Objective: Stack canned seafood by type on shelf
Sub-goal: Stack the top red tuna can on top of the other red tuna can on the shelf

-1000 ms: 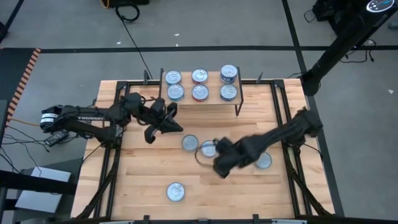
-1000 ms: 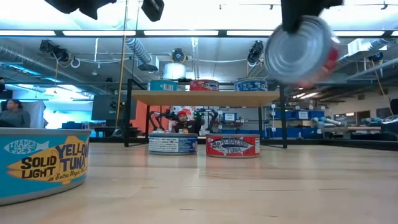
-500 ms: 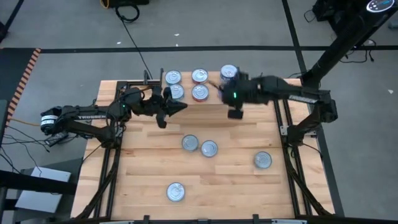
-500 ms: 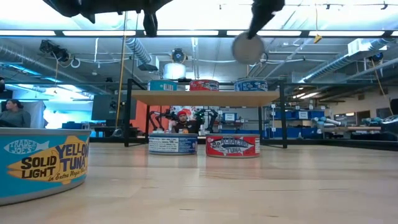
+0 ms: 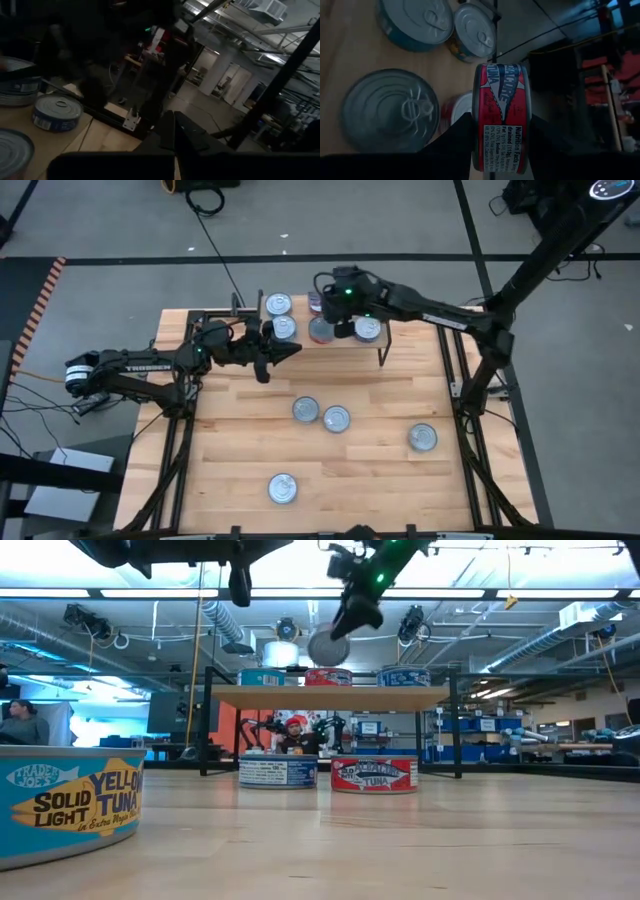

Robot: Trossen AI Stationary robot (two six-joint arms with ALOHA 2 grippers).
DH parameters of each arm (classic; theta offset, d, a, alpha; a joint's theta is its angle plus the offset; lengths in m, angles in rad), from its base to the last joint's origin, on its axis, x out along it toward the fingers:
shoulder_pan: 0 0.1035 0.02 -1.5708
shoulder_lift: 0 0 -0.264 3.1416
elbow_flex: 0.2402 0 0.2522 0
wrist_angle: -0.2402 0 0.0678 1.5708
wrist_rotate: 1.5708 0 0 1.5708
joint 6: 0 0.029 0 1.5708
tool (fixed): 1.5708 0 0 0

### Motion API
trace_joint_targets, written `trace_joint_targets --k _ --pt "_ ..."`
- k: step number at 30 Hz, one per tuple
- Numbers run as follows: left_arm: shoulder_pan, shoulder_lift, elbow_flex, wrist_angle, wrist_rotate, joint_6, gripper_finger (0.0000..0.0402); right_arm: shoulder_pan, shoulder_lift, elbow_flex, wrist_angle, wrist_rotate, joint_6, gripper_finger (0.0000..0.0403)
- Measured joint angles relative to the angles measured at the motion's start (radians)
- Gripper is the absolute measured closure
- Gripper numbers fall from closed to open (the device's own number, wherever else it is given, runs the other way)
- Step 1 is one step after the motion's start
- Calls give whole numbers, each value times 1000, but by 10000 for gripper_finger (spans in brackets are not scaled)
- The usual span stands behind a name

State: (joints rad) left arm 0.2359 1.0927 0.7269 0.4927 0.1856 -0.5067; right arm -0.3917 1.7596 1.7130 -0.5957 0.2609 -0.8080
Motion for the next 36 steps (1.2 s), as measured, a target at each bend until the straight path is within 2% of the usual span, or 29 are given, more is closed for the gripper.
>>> trace_joint_targets --k 8,24,36 --pt "0 0 0 3 8 -3 400 -21 56 0 105 22 -29 256" --pt "0 0 0 2 -11 -1 400 -111 56 0 86 -173 -68 256" --pt "0 0 0 6 -13 -2 400 -126 105 0 98 -173 -131 256"
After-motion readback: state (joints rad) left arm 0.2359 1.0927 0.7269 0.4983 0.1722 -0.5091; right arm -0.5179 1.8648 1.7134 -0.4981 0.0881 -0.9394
